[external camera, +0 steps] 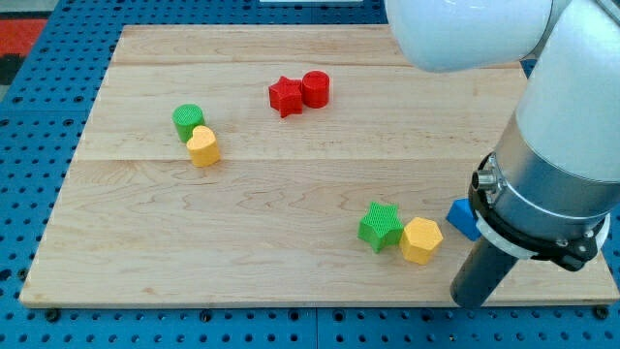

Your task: Push the yellow hexagon diagonal to the green star

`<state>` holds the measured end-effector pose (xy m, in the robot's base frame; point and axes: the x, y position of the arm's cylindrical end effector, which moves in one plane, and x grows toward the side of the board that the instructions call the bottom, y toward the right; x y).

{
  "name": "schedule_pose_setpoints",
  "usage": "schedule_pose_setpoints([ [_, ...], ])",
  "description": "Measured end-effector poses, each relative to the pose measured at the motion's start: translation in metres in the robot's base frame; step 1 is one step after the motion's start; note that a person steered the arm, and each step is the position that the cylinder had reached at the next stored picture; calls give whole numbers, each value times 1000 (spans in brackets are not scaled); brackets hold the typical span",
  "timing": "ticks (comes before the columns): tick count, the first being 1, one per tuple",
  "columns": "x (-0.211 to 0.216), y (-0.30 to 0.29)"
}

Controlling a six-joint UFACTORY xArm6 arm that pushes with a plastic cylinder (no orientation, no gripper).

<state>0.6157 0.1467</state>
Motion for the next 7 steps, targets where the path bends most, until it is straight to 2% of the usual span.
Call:
schedule_pose_setpoints([
  [1,-21,-16],
  [3,-112,-90],
  [4,-129,-49],
  [5,-101,-34],
  [6,-125,-5],
  [7,-160,-18],
])
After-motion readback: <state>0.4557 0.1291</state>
